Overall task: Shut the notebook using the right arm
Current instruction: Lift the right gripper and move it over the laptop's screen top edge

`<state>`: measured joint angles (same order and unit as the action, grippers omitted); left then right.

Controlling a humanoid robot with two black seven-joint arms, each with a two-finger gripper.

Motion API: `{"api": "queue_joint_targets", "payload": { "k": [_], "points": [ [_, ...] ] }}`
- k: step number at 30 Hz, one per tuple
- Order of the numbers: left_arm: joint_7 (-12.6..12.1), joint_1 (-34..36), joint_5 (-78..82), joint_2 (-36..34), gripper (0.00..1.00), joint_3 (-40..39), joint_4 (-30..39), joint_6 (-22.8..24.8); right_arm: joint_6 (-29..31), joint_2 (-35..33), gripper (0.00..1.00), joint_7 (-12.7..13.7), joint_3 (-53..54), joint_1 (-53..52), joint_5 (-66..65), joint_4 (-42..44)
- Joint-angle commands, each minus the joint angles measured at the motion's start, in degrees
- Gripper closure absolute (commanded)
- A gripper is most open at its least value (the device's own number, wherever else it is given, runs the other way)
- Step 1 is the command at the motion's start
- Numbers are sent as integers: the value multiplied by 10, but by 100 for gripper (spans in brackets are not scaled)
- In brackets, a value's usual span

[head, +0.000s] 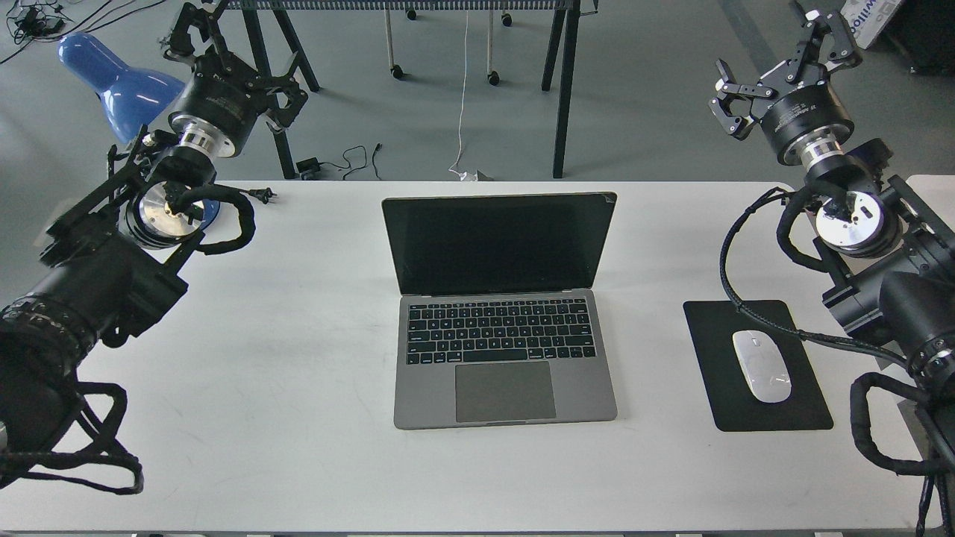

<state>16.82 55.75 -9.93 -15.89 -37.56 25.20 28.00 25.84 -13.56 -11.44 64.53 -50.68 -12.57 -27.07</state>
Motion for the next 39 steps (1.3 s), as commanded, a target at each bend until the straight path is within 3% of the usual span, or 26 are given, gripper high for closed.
{"api": "queue_joint_targets", "payload": {
  "k": [1,10,16,24,34,39],
  "points": [
    [0,0,2,2,0,2,0,0,0,0,0,0,-2,-1,0,-3],
    [-1,-1,2,1,0,3,-1,0,-11,12,0,4,-52,-21,-1,-3],
    [-1,-1,2,1,0,3,0,0,-48,58,0,3,-144,-44,-2,2],
    [-1,-2,2,1,0,3,0,0,-78,114,0,5,-170,-45,-5,4],
    [-1,-2,2,2,0,3,0,0,-98,119,0,5,-232,-41,-3,3],
    [-1,-2,2,2,0,3,0,0,-98,117,0,42,-245,-40,-3,3]
  ]
}}
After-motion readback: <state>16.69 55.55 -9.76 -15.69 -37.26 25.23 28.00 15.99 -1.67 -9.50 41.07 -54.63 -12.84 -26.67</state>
